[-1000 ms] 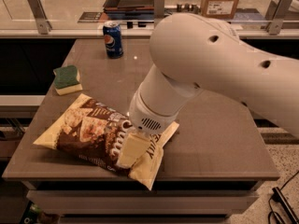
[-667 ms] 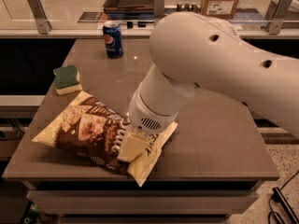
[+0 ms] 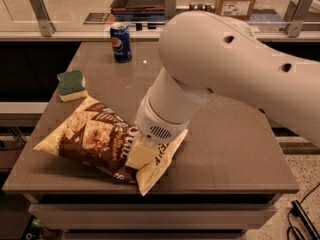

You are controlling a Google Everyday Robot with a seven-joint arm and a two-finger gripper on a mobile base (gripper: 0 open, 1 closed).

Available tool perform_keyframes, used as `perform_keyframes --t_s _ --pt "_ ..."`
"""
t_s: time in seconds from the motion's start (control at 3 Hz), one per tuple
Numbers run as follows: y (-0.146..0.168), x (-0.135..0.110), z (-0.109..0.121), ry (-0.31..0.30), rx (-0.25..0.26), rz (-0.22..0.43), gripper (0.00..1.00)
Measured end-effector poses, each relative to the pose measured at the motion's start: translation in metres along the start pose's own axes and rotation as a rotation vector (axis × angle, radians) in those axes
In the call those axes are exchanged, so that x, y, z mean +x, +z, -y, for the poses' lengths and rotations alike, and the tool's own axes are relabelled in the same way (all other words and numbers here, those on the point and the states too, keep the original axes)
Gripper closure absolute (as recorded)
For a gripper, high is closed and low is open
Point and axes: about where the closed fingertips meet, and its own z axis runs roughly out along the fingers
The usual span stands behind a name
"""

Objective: Move brown chip bag near pepsi can

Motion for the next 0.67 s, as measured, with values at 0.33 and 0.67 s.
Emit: perform_keyframes --t_s 0.33,0.67 --pt "-0.002 0.0 0.003 -0.002 0.004 0.004 1.0" --pt "-0.016 -0.003 0.021 0.013 0.033 0.026 1.0"
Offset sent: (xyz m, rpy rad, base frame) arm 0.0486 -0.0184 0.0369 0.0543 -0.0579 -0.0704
